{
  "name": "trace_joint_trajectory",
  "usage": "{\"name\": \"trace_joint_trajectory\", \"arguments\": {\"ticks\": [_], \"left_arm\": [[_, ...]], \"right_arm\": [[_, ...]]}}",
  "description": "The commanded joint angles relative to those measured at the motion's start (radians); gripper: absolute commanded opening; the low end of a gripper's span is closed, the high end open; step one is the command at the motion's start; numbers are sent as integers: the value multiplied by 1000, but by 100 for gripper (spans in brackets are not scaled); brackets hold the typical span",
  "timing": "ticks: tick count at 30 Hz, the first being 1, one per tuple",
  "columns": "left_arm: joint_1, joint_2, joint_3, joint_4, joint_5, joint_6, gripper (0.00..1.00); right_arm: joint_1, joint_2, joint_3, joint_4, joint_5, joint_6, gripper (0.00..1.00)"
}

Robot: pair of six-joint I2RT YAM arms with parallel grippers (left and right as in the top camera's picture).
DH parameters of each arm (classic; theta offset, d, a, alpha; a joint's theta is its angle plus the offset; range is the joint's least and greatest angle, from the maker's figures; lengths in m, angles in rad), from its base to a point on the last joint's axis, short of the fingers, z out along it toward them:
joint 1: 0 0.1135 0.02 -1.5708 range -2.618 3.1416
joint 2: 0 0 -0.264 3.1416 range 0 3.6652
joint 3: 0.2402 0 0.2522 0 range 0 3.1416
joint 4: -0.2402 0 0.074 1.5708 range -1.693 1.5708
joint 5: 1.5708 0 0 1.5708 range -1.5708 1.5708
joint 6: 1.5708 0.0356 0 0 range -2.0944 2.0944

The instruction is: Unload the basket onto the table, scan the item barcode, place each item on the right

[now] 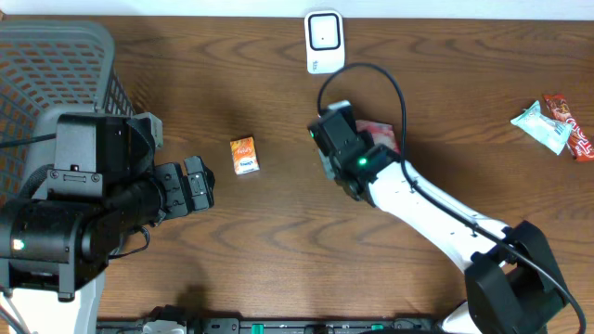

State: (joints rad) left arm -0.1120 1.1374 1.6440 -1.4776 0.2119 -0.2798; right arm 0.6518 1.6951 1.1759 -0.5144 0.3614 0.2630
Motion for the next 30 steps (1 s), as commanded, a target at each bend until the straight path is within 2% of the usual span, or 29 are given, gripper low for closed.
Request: {"name": "trace_joint_trajectory", "arguments": {"ticks": [1, 3, 8, 13, 22, 26, 28, 30], "left_arm": [[4, 2, 0, -3, 12, 18, 98], [4, 2, 0, -3, 12, 18, 98], [4, 2, 0, -3, 12, 18, 98], [4, 2, 0, -3, 12, 18, 98], [4, 2, 0, -3, 12, 18, 97], [4, 2, 0, -3, 12, 18, 98], [4, 2, 0, -3, 12, 18, 98], [4, 2, 0, -3, 12, 18, 98]], "right_arm": [[-28, 1, 146, -63, -162, 46, 76], [-53, 1, 215, -124, -182, 51, 88], [-148, 1, 281, -223, -200, 50, 99], [-305, 28, 260, -307, -389, -58, 99], [-475, 187, 158, -277, -804, -216, 99], [-480, 306, 147, -236, -869, -222, 90], [-476, 355, 147, -222, -870, -199, 79], [-475, 386, 147, -202, -870, -167, 63]]}}
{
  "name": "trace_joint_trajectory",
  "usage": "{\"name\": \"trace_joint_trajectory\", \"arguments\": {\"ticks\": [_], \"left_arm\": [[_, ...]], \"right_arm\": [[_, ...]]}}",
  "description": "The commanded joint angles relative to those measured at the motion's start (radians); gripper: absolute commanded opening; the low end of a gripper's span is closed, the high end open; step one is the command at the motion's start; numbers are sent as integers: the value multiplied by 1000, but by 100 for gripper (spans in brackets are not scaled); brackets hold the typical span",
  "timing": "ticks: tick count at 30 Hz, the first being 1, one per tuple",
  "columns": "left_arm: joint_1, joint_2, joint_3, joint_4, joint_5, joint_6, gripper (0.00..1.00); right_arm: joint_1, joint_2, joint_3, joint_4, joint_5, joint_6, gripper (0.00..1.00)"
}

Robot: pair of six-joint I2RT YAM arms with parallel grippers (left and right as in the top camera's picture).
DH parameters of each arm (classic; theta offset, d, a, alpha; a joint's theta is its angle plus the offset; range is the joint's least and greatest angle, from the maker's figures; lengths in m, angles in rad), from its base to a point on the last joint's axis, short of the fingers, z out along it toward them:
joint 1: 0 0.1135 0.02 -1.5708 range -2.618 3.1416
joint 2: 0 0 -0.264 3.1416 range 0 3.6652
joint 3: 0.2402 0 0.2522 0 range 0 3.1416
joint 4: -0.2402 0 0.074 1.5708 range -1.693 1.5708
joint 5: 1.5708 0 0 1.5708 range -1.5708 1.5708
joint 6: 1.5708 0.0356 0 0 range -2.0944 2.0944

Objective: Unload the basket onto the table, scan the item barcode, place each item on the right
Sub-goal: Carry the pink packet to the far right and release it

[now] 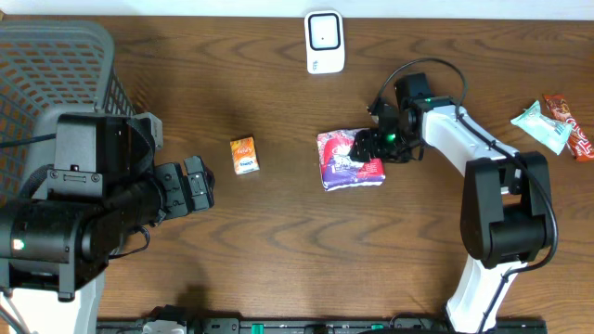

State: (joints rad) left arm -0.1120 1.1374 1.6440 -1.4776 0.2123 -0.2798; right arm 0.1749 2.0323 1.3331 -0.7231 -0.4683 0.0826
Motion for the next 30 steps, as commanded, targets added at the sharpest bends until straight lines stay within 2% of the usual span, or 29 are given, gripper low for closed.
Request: {"name": "trace_joint_trajectory", "arguments": {"ticks": [1, 2, 3, 6, 9, 13, 17, 19, 23, 30], "left_arm": [[4, 2, 0, -3, 11, 18, 98], [4, 2, 0, -3, 11, 18, 98], [4, 2, 0, -3, 11, 18, 98], [4, 2, 0, -3, 11, 18, 98], [4, 2, 0, -3, 11, 18, 98], [4, 2, 0, -3, 12, 18, 98], [4, 2, 0, -3, 11, 18, 98], [4, 2, 0, -3, 11, 18, 98], [4, 2, 0, -3, 11, 18, 98], [4, 2, 0, -3, 11, 18, 98]], "right_arm": [[2, 51, -10, 26, -45, 38, 47], [2, 51, -10, 38, -53, 48, 31], [2, 45, -7, 61, -77, 72, 20], [0, 22, 11, 137, -146, 156, 16], [0, 0, 43, 242, -155, 301, 9], [3, -11, 62, 500, -153, 539, 1], [20, -8, 62, 748, -58, 730, 1], [42, -8, 62, 834, 93, 798, 1], [69, 2, 62, 865, 319, 942, 1], [82, 63, 62, 1147, 377, 1006, 2]]}}
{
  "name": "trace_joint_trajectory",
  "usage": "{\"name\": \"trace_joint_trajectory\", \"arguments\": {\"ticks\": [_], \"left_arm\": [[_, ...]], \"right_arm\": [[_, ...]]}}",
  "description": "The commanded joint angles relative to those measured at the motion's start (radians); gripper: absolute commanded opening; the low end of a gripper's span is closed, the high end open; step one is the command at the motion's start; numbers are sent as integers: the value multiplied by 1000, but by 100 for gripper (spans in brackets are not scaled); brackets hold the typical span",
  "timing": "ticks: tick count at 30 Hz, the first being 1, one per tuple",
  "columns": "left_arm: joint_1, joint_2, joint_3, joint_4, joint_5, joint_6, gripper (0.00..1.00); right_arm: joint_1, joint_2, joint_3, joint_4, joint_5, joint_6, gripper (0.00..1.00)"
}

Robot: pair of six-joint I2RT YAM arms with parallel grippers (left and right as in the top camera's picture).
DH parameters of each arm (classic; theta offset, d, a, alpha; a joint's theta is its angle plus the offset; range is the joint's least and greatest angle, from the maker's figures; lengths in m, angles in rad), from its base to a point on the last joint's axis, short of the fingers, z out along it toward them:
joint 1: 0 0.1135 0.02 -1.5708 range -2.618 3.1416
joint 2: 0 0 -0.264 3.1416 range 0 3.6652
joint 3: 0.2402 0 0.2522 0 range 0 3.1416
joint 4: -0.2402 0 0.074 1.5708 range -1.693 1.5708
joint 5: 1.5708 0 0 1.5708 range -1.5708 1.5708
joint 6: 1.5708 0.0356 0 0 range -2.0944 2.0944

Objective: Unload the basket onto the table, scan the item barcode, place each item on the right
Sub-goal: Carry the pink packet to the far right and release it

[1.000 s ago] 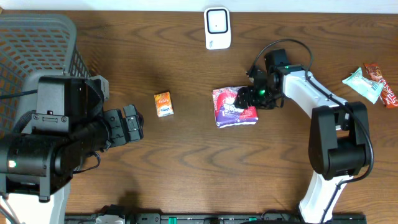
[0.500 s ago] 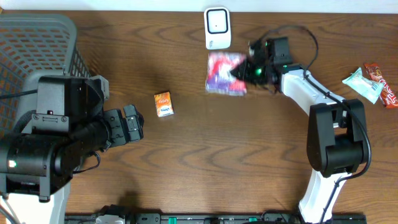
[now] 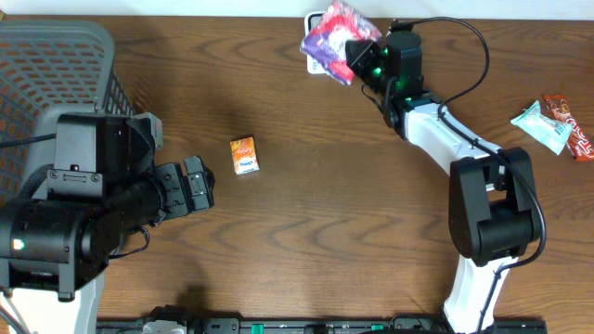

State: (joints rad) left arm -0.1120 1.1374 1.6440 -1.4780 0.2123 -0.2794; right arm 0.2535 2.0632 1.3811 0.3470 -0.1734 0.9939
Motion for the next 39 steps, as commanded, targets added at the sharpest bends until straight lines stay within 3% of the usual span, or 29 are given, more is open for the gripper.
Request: {"name": "trace_joint_trajectory", "arguments": {"ticks": [1, 10, 13, 19, 29, 34, 37, 38, 39], "left_arm": [[4, 2, 0, -2, 11, 17, 98], [4, 2, 0, -2, 12, 17, 98], [4, 2, 0, -2, 11, 17, 98], [4, 2, 0, -2, 11, 17, 98], [4, 2, 0, -2, 11, 17, 98], [4, 2, 0, -2, 11, 17, 98], [4, 2, 0, -2, 11, 17, 98], [4, 2, 0, -2, 11, 17, 98], [4, 2, 0, -2, 11, 17, 98]], "right_arm": [[2, 39, 14, 100, 93, 121, 2], [3, 153, 119, 94, 92, 190, 1], [3, 163, 159, 61, 81, 109, 1], [-53, 132, 270, -175, 13, -18, 1], [-330, -10, 280, -650, 84, -288, 1], [-533, -23, 280, -841, 108, -537, 1], [-640, -18, 278, -937, 156, -617, 1], [-671, -17, 277, -956, 164, -635, 5], [-726, -16, 277, -988, 164, -652, 48]]}}
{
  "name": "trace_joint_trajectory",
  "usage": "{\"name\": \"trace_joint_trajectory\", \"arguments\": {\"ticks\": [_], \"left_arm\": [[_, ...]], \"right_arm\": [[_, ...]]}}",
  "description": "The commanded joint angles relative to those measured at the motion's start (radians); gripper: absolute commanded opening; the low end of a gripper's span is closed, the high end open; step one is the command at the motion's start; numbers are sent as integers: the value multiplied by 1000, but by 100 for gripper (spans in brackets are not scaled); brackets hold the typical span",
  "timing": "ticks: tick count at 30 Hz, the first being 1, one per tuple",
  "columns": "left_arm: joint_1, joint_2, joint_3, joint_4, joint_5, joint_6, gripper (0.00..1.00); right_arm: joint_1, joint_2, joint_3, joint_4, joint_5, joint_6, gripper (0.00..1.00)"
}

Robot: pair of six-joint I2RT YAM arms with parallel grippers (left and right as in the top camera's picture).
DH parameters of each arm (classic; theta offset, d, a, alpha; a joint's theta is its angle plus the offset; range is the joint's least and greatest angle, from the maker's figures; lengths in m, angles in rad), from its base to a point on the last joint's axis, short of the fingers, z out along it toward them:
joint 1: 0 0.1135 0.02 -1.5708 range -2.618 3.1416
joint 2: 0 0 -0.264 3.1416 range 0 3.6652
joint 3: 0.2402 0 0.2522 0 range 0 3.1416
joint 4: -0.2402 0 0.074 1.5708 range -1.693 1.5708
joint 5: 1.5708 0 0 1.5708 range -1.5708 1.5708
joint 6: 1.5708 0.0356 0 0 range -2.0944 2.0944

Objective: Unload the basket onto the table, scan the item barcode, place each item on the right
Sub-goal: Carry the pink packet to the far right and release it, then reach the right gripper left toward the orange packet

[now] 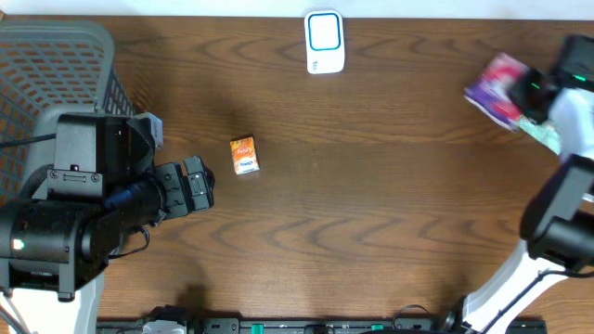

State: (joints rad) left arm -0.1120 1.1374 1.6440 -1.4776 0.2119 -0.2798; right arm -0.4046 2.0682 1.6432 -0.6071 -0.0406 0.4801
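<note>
The white barcode scanner lies at the table's far edge, in the middle, with nothing over it. My right gripper is at the far right of the table, shut on a purple and pink snack packet that it holds off the wood, tilted. A small orange box lies left of centre. My left gripper hovers open just left of that box, with nothing between its fingers.
A grey mesh basket fills the far left corner, behind my left arm. A pale teal packet peeks out under my right arm at the right edge. Bare brown tabletop lies between the box and the right arm.
My right gripper, still holding the purple packet, has moved from over the scanner to the far right side of the table. The scanner is now uncovered. The left arm has not moved.
My right gripper was first over the purple packet in the table's middle, then at the packet's right edge as it lay flat. After that it held the packet raised over the scanner, and now holds it at the far right.
</note>
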Motion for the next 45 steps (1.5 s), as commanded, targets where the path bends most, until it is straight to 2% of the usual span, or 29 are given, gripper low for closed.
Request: {"name": "trace_joint_trajectory", "arguments": {"ticks": [1, 2, 4, 7, 10, 17, 22, 30, 35, 41, 45], "left_arm": [[4, 2, 0, -3, 12, 18, 98], [4, 2, 0, -3, 12, 18, 98], [4, 2, 0, -3, 12, 18, 98], [4, 2, 0, -3, 12, 18, 98], [4, 2, 0, -3, 12, 18, 98], [4, 2, 0, -3, 12, 18, 98], [4, 2, 0, -3, 12, 18, 98], [4, 2, 0, -3, 12, 18, 98], [4, 2, 0, -3, 12, 18, 98], [4, 2, 0, -3, 12, 18, 98], [4, 2, 0, -3, 12, 18, 98]], "right_arm": [[-94, -21, 15, -48, 31, -138, 70], [-113, -21, 15, -59, 30, -138, 80], [-148, -21, 15, -79, 8, -138, 89], [-173, -21, 15, -89, -78, -165, 93], [-172, -21, 15, -85, -220, -259, 99], [-157, -45, 16, -115, -520, -282, 99], [-145, -127, 16, -108, -725, -299, 99], [-109, -318, 16, -167, -807, -298, 99], [-37, -368, 16, -257, -815, -298, 99], [122, -364, -40, -353, -776, -309, 99], [273, -364, -145, -234, -773, -339, 99]]}}
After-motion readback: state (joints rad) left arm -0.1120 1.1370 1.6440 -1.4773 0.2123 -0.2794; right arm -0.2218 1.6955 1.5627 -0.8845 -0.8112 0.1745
